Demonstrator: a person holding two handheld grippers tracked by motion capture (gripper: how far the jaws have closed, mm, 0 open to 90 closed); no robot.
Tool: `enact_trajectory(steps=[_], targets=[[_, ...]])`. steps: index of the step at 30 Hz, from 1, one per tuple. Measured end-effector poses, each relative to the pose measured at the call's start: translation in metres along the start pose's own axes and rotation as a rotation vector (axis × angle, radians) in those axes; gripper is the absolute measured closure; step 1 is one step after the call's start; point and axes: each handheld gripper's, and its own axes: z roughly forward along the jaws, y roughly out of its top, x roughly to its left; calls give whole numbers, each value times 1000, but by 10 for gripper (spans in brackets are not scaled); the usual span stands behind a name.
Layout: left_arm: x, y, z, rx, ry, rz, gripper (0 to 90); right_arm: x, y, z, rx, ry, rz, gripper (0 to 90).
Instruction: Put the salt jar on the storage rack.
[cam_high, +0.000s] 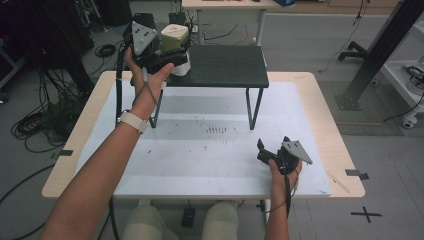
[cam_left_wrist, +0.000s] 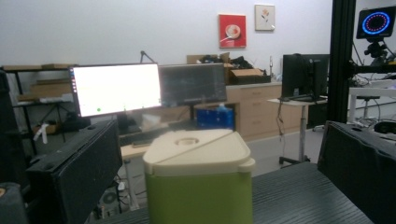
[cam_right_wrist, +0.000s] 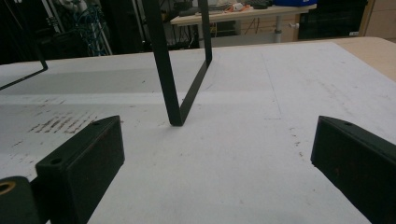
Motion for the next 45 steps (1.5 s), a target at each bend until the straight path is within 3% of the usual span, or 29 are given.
enact_trajectory(steps=[11,21,28,36,45], targets=[[7,-4,-18,-24,2,-20,2,0,0,0,-1,-1,-1,28],[5,-8,-35,-45,-31,-3,2,0,0,0,-1,-2,-7,29],[2,-10,-46,-54,-73,-14,2,0,0,0,0,-1,-10,29],[7,-23,-62,-69,-87,-30,2,1,0,1,4,-1,-14,28],[16,-41,-78,-82,-80,-6,6,1,0,1,7,-3,-19,28]])
